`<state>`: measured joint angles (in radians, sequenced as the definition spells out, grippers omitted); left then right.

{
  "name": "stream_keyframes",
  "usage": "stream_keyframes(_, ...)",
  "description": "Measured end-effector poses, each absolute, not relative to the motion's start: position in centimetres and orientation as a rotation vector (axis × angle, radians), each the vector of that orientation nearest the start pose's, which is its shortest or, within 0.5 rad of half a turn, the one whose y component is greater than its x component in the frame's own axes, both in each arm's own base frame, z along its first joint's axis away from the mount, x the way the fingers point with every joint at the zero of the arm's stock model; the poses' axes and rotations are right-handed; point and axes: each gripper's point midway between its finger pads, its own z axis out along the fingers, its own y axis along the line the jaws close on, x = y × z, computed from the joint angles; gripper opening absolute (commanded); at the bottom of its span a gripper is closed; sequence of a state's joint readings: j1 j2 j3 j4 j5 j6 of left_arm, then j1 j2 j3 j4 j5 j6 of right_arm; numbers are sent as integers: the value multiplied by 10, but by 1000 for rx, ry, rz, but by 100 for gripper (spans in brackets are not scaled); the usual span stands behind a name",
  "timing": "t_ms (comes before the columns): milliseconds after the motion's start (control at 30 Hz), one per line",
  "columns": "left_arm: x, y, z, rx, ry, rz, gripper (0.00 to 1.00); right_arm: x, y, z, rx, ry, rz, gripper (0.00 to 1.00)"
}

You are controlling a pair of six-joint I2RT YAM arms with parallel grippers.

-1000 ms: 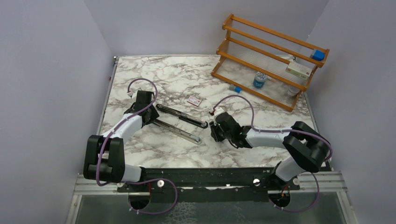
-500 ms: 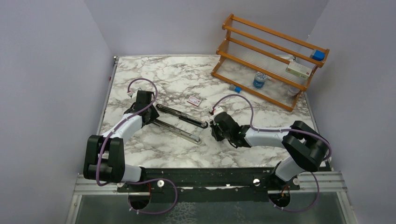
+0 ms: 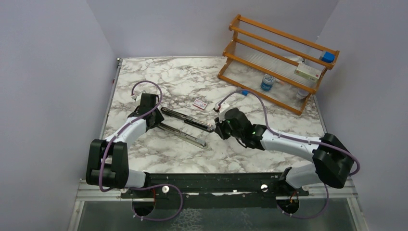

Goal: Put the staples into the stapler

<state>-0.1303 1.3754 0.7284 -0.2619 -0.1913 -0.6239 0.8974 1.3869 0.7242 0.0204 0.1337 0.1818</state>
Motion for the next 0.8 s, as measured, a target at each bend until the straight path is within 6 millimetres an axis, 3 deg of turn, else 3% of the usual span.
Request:
stream_keyframes(133,326,-33,52,-679,2364,-93,44,251,311,122,-834,2016,539,1)
stream_keyframes(267,327,-35,52,-677,2363,-102,44,252,327,137,-902,1959,576,1)
stream_keyframes(500,329,-35,49,-684,2364,-105,44,249,341,133,-995,1960,577,1)
stream_keyframes(800,329,-34,49,-698,2358,-108,44,243,345,123,-1048,1981,580,1)
